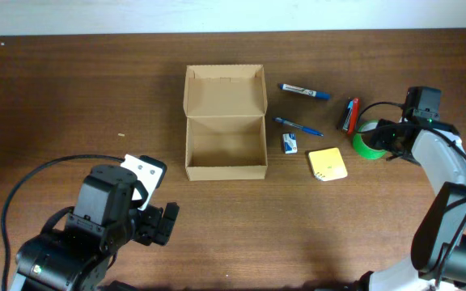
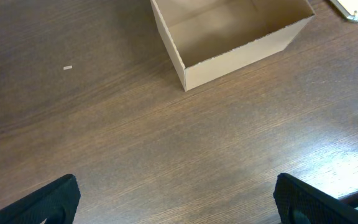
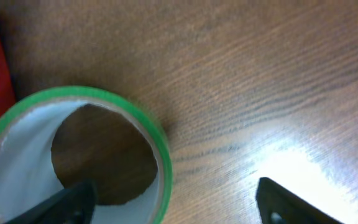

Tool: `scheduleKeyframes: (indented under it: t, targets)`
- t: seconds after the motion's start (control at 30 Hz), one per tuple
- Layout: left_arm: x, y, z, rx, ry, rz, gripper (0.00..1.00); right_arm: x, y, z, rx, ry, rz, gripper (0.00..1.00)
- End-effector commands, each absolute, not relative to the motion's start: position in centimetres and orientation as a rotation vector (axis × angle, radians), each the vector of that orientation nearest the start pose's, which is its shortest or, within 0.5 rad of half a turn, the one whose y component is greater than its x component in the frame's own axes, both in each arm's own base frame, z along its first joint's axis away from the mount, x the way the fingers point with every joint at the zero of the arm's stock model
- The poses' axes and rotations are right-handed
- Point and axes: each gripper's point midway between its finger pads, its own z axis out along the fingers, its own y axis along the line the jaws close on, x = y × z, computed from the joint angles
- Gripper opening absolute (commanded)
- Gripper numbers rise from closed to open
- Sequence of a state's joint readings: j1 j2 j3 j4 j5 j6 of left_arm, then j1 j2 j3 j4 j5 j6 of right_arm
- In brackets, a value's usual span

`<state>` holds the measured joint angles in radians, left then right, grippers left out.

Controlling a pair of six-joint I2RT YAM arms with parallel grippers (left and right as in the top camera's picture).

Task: Pack container
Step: 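Grasp the green tape roll's rim with the right gripper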

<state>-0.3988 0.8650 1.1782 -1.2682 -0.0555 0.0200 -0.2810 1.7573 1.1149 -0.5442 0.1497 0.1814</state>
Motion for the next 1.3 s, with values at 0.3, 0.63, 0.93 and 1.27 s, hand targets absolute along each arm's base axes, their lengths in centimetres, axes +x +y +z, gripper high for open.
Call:
scheduleKeyframes:
  t: [0.3, 0.63, 0.93, 1.27]
  targets:
    - [19.4, -7.2, 25.3, 0.522, 2.451, -0.087, 1.0, 37.8, -14.1, 4.9, 0.684, 2.643, -0.259, 0.75]
    - [19.4, -7.2, 25.3, 0.522, 2.451, -0.087, 1.0, 37.4, -13.9, 4.4, 0.685, 2.654, -0.26, 0.73]
    - [19.4, -7.2, 25.3, 0.521, 2.451, -0.087, 1.0, 37.2, -13.9, 3.2, 0.69, 2.684, -0.26, 0.7]
    - [19.4, -7.2, 25.3, 0.522, 2.45, -0.087, 1.0, 37.0, -13.7, 2.4, 0.695, 2.706, -0.256, 0.41]
